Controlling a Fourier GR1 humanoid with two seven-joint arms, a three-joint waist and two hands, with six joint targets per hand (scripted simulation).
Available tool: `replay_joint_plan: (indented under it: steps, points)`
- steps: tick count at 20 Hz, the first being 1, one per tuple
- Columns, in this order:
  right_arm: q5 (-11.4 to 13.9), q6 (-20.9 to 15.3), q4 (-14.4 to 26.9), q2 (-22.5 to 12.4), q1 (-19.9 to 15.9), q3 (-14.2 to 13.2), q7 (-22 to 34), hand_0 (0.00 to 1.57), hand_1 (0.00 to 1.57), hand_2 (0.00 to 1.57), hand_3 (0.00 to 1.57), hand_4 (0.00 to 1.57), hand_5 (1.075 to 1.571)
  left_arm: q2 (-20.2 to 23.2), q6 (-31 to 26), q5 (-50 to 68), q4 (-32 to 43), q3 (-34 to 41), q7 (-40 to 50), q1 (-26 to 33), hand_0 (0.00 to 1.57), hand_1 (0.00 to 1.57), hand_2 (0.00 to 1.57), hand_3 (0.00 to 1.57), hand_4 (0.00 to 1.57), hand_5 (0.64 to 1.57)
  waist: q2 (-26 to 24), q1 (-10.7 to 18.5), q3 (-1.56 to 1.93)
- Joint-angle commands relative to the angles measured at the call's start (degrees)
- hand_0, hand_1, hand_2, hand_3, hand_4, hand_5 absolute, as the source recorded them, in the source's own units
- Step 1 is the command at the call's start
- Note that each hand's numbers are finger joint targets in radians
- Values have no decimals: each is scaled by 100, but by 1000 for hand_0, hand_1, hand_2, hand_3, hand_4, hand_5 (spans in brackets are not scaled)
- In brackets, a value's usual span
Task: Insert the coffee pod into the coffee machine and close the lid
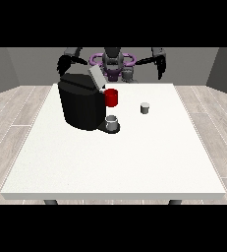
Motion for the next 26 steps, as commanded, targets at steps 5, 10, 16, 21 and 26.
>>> replay_joint_plan:
  steps: [5,10,16,21,26]
  points:
    - [-103,106,-151,95,42,197,-142,0,0,0,0,168,1571,501,-444,172,1351,568,156,-925,0,0,0,0,0,1571,348,-352,1]
    - [-91,96,-339,15,-485,283,28,0,0,0,0,233,1571,731,-242,-179,2052,631,498,-1676,0,0,0,0,0,1571,812,-663,1]
    - [122,-373,112,98,-872,308,156,0,0,0,0,332,1571,576,-126,-432,2732,504,384,-2111,0,0,0,0,0,1571,989,-394,1]
    - [-23,-193,301,2,-772,183,-40,0,0,0,0,393,1571,859,-242,-746,3326,471,44,-2110,0,0,0,0,0,1571,1084,-401,1]
    - [-52,-220,734,-69,-732,-23,-143,0,0,0,0,407,1571,772,-175,-1163,3496,165,-67,-2115,0,0,375,0,0,1571,907,-301,2]
